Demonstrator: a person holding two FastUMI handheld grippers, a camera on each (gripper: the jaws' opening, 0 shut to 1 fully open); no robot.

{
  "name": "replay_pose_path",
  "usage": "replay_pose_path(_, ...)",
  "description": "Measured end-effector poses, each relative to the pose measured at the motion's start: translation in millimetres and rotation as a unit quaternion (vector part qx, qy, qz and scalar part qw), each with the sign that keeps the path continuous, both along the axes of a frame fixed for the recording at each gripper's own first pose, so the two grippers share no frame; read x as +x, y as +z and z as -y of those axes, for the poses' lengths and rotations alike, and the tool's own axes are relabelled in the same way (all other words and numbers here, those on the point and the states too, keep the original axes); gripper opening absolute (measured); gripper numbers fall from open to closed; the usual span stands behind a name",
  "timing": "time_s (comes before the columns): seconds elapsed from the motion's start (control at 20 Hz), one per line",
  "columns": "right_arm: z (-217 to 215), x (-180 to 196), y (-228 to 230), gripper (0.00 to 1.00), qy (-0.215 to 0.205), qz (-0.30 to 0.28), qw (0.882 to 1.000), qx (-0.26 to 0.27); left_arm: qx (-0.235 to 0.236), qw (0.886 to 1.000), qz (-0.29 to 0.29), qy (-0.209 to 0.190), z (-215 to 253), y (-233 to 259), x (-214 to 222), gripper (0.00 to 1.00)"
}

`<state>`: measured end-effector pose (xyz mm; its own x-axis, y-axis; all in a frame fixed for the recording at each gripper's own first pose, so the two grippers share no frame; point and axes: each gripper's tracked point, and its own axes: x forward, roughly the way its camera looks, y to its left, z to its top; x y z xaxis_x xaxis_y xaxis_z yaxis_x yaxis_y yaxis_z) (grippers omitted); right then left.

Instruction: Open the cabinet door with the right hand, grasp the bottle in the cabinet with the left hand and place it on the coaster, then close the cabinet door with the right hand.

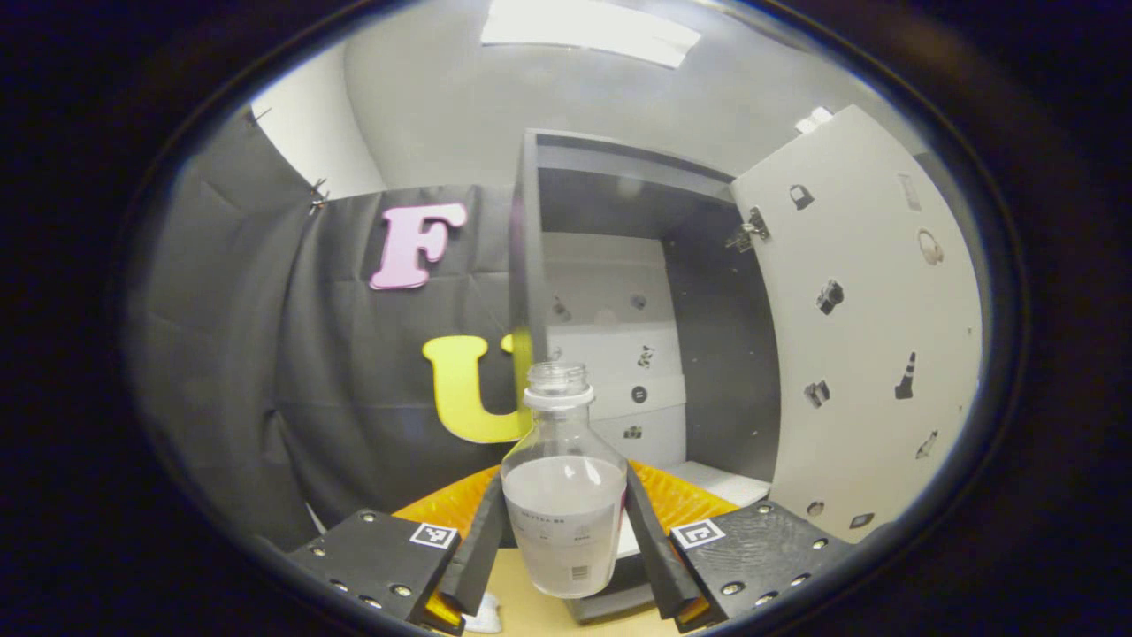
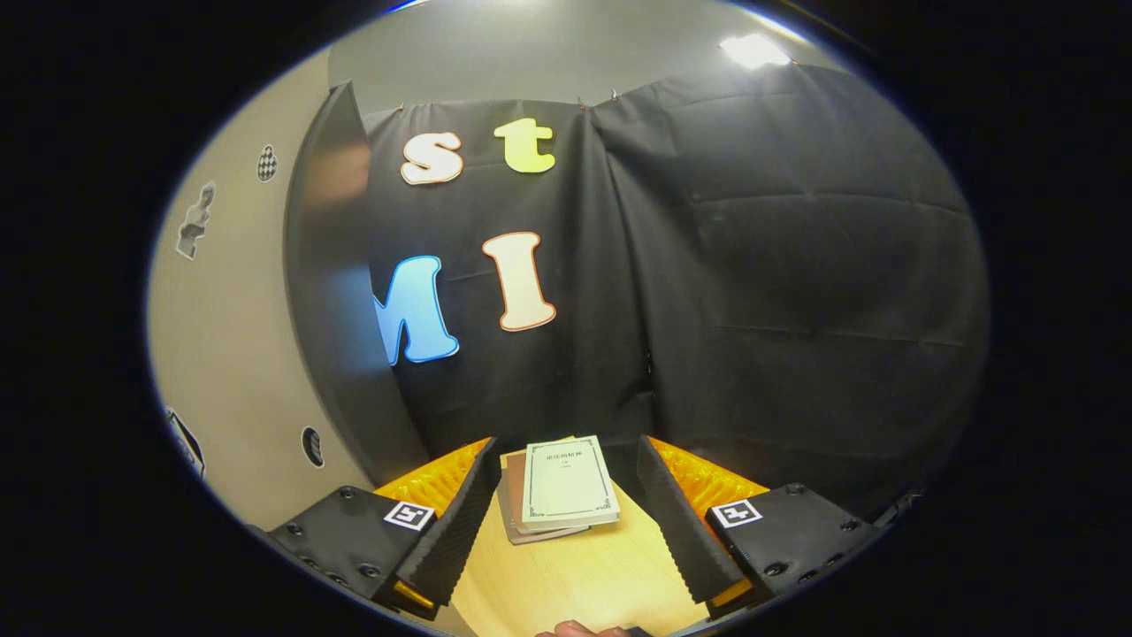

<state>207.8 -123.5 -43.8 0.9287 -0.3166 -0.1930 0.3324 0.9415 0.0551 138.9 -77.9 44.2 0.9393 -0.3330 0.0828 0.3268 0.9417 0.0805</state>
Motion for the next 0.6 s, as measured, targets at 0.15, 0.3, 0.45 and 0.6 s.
replay_pose_path(0.15, -10.9, -11.5, 5.7, 0.98, 0.006, -0.002, 1.000, -0.009, -0.001, 0.999, -0.018, 0.038, -53.8, -24.2, -17.9, 0.72)
replay_pose_path(0.3, -24.9, -21.2, 6.9, 0.98, 0.014, -0.007, 1.000, -0.015, 0.013, 0.997, -0.024, 0.071, -97.9, -51.7, -39.3, 0.73)
replay_pose_path(0.45, -29.8, -39.2, 12.6, 0.98, 0.017, -0.020, 0.999, -0.046, 0.029, 0.994, -0.042, 0.097, -130.3, -97.7, -58.8, 0.72)
replay_pose_path(0.6, -33.2, -55.9, 23.2, 0.98, 0.018, -0.019, 0.998, -0.058, 0.018, 0.992, -0.063, 0.111, -149.9, -141.7, -69.9, 0.73)
